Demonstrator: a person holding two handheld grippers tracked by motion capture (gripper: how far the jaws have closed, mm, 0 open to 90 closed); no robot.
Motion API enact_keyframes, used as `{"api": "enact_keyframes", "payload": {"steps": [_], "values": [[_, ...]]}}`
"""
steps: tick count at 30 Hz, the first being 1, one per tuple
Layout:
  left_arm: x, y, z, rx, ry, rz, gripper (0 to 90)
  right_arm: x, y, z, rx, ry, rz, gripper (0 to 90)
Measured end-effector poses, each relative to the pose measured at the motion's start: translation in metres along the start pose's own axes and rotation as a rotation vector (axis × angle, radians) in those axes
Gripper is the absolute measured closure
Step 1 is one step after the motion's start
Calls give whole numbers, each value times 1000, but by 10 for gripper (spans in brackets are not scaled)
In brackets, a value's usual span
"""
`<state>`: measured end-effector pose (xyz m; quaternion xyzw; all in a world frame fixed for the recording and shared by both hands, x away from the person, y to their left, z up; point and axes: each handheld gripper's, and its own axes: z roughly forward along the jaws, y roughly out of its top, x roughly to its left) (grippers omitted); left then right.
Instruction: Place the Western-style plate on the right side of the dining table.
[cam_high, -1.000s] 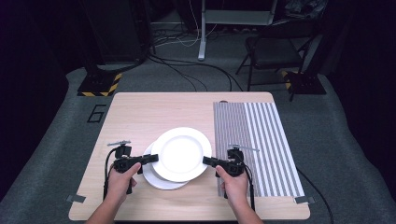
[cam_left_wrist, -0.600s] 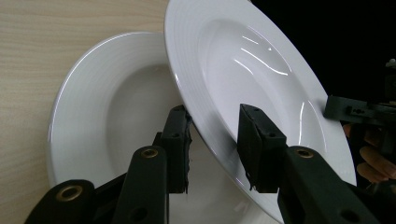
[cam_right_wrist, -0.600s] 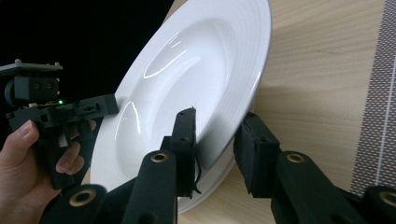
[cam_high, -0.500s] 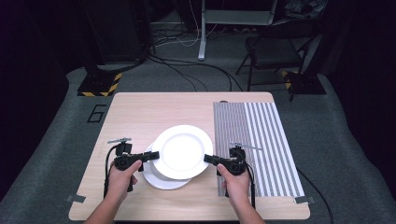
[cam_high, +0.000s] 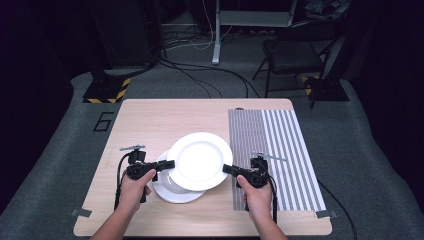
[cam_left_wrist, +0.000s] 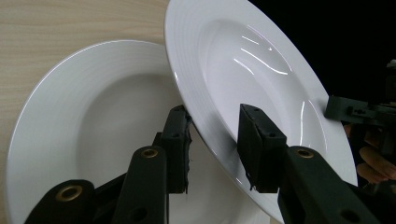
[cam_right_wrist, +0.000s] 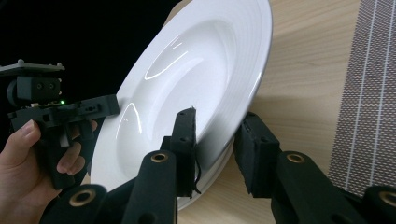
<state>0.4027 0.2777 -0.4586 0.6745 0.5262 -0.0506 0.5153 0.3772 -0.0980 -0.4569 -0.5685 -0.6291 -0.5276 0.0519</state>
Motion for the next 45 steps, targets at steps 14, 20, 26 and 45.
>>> {"api": "enact_keyframes", "payload": {"steps": [14,20,26,45], "values": [[-17,9,20,17,-25,35,644,-5,1,-24,-47,-33,9,695],[-26,12,29,1,-29,51,648,-10,0,-34,-76,-47,23,694],[-33,11,38,-24,-25,39,652,-13,-2,-42,-106,-58,40,695],[-54,5,68,-86,-24,44,658,-27,-7,-61,-217,-124,73,697]]}}
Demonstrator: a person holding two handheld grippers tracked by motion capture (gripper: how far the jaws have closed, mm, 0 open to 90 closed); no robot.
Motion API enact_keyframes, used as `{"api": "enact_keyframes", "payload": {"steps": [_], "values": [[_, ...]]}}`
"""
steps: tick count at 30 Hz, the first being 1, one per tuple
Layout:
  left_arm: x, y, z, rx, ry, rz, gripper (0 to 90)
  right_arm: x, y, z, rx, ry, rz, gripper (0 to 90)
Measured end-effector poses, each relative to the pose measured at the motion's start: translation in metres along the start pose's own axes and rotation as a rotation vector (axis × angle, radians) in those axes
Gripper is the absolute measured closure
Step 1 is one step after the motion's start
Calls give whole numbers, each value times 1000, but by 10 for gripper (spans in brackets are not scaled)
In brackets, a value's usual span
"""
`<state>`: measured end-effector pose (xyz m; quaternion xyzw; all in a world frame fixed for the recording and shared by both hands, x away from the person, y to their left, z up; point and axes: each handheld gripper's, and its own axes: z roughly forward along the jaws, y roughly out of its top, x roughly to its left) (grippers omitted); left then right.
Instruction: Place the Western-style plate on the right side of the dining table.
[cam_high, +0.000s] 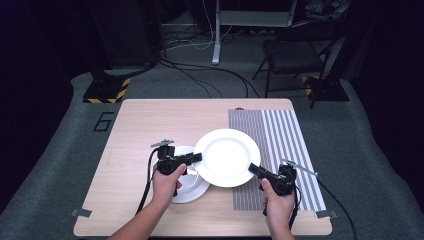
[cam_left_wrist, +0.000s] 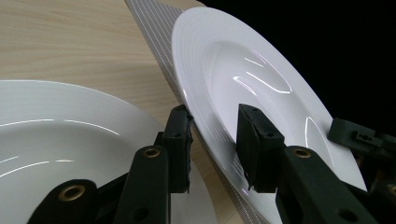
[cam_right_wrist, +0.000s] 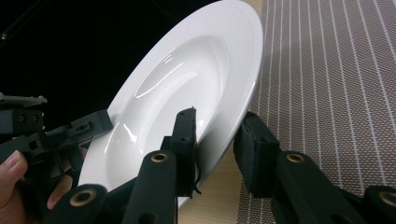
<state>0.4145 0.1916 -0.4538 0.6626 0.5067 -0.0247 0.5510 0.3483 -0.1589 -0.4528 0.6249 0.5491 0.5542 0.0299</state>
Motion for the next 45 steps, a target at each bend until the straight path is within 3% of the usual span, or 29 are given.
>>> {"api": "enact_keyframes", "payload": {"steps": [4,12,45], "values": [[-2,-2,6,1,-9,-10,658,-3,0,-3,-6,-8,12,696],[-5,-4,14,7,-21,-19,666,-8,0,-10,-32,-38,-23,697],[-30,-8,54,33,-53,-1,683,-36,2,-39,-89,-87,20,710]]}}
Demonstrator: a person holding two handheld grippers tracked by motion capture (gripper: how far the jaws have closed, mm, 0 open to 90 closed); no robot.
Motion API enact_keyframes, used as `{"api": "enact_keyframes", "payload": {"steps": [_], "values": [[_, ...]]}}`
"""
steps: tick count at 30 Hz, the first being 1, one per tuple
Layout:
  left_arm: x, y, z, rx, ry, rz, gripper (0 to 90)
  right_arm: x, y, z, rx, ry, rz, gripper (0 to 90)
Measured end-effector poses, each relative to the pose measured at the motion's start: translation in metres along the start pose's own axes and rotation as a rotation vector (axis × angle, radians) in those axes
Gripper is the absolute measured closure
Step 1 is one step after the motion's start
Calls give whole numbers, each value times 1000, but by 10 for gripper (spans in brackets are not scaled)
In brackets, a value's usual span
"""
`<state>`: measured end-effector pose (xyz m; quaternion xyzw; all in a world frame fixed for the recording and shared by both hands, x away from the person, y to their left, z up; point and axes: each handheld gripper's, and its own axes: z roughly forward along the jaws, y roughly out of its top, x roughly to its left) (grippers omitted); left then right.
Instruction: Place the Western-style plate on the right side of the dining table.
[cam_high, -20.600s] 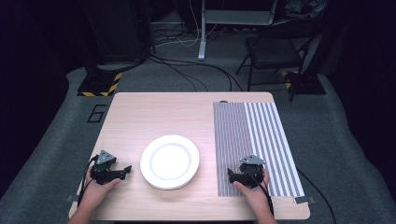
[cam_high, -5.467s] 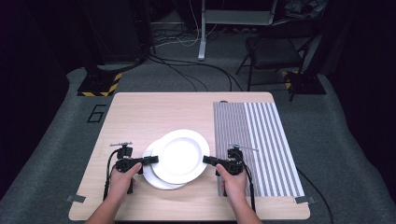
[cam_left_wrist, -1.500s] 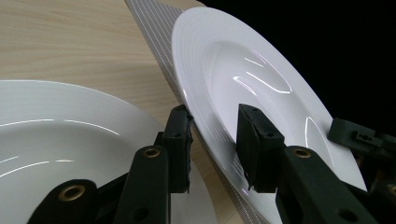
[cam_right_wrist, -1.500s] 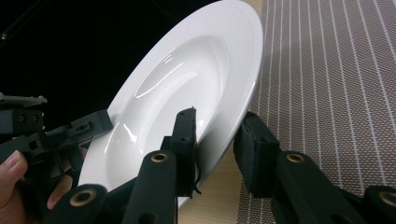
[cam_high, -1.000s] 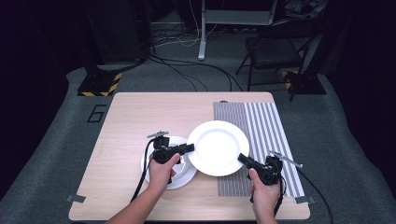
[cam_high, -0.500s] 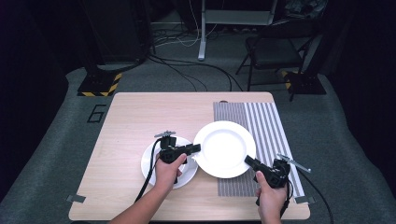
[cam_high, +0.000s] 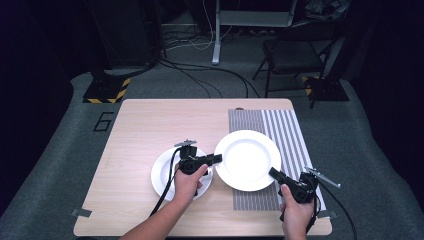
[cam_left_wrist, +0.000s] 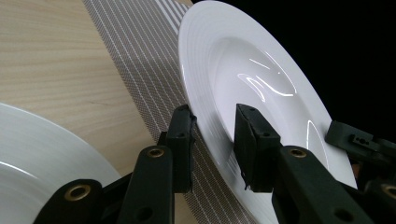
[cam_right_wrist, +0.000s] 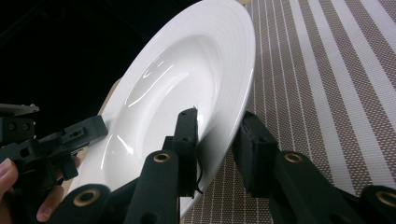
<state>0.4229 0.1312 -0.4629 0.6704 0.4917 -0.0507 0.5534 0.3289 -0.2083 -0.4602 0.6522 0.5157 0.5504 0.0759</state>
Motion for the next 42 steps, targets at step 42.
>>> {"api": "enact_keyframes", "payload": {"steps": [42], "values": [[-5,13,58,6,-32,5,678,-36,26,1,-52,-43,17,709]]}}
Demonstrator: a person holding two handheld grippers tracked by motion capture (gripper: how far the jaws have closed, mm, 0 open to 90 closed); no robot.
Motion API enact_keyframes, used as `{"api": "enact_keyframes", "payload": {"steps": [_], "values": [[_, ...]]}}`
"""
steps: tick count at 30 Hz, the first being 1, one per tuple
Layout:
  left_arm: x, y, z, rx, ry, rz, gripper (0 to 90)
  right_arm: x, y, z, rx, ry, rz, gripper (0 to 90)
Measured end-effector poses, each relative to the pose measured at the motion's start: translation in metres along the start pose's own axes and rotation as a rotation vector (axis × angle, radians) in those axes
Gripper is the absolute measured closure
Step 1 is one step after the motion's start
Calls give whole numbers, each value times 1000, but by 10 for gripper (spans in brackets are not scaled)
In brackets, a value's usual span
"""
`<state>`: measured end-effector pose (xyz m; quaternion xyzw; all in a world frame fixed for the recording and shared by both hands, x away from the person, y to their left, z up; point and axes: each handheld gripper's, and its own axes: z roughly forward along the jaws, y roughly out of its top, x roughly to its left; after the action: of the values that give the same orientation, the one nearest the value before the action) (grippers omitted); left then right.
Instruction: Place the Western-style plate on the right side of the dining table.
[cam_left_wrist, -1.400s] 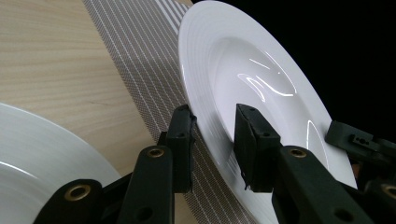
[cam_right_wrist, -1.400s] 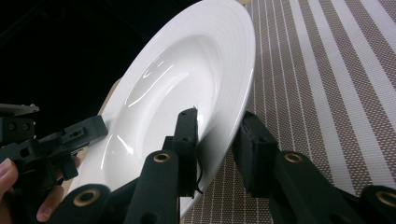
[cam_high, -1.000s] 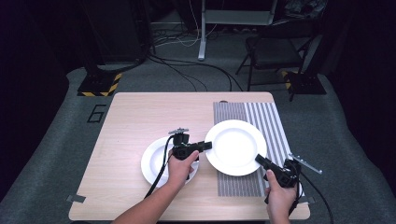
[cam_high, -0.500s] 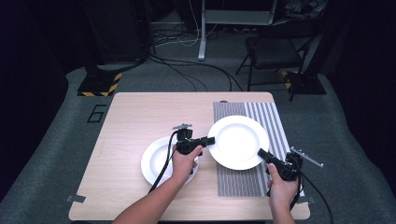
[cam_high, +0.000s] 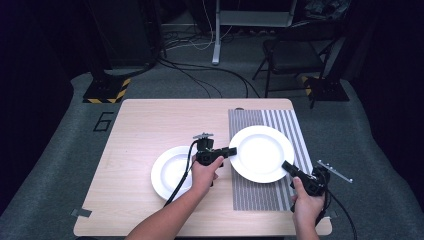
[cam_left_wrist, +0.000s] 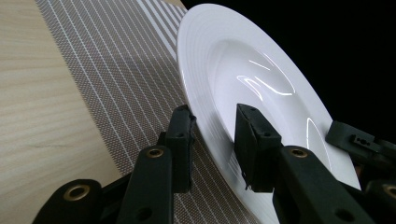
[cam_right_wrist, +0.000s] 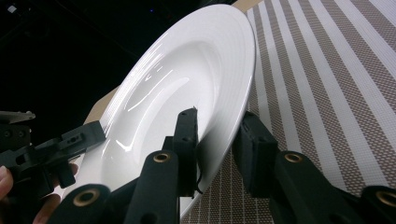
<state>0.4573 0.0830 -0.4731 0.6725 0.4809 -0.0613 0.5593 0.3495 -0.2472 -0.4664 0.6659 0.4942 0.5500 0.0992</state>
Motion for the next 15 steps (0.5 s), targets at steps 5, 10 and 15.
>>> {"api": "enact_keyframes", "payload": {"steps": [5,10,15], "values": [[-3,-2,7,4,-2,-1,678,-8,-2,-4,-6,-6,17,708],[-5,-3,13,20,-10,31,678,-13,-2,-8,-16,-23,20,708],[-7,-5,17,24,-11,27,678,-16,-3,-11,-21,-28,31,707]]}}
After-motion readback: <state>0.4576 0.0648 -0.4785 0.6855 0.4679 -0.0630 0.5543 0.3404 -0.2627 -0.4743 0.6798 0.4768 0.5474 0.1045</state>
